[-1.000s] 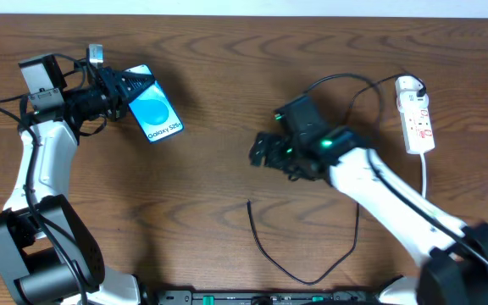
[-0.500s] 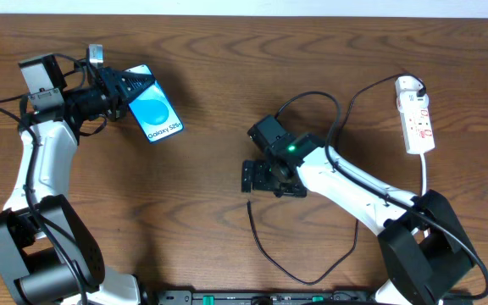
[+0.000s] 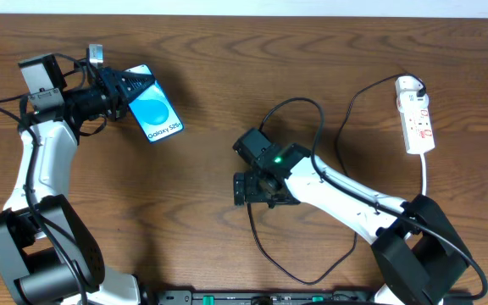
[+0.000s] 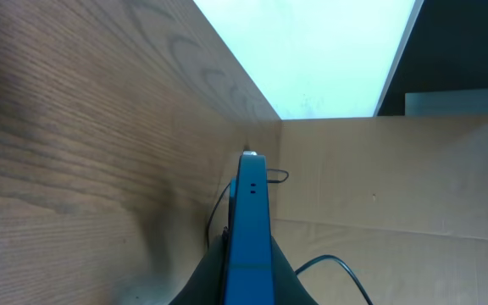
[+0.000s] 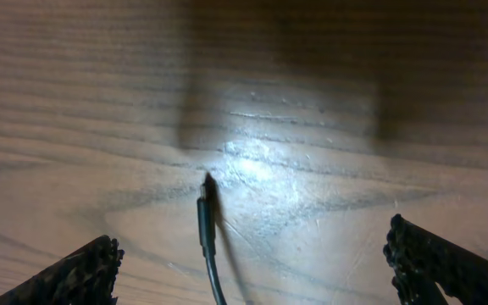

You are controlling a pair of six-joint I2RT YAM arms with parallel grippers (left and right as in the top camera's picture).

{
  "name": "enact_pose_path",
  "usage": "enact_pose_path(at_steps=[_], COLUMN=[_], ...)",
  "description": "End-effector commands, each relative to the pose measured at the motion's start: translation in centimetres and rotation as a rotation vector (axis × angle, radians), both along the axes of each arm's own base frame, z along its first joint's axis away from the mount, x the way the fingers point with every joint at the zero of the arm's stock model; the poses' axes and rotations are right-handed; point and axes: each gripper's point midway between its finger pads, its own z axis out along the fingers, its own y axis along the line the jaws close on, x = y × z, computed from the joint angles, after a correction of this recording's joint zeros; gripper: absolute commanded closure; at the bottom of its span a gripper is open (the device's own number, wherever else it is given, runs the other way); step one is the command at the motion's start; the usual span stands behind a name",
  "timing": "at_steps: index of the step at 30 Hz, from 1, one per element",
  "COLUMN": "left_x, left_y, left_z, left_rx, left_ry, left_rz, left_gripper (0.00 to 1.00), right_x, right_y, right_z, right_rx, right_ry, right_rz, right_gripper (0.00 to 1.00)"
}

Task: Plug charger to phone and switch on socket
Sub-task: 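Move the right gripper down over the black cable's connector end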

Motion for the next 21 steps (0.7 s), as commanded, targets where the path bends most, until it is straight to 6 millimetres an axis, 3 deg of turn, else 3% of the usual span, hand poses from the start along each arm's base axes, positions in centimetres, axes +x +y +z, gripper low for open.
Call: enact_pose_path(at_steps=[1,13,21], left_x=[-0.4,-0.4,-0.4], left_y=[-0.3,-0.3,-0.3], left_z=[2.0,2.0,2.1], left_rx=[-0.005,-0.005,-0.004], left_ry=[-0.062,-0.062,-0.062], left_rz=[-0.031,-0.031,-0.031], left_gripper=[0.93,0.93,0.92], right_x=[0.0,-1.6,-2.1], right_y=[-0.1,0.4,0.1], right_z=[-0.1,-2.0,-2.1], right_rx=[-0.029,-0.081,-0.091], right_ry=[-0.012,0.032,0.053], right_rz=[-0.002,0.043,0.046], right_gripper=[0.02,0.04,0.08])
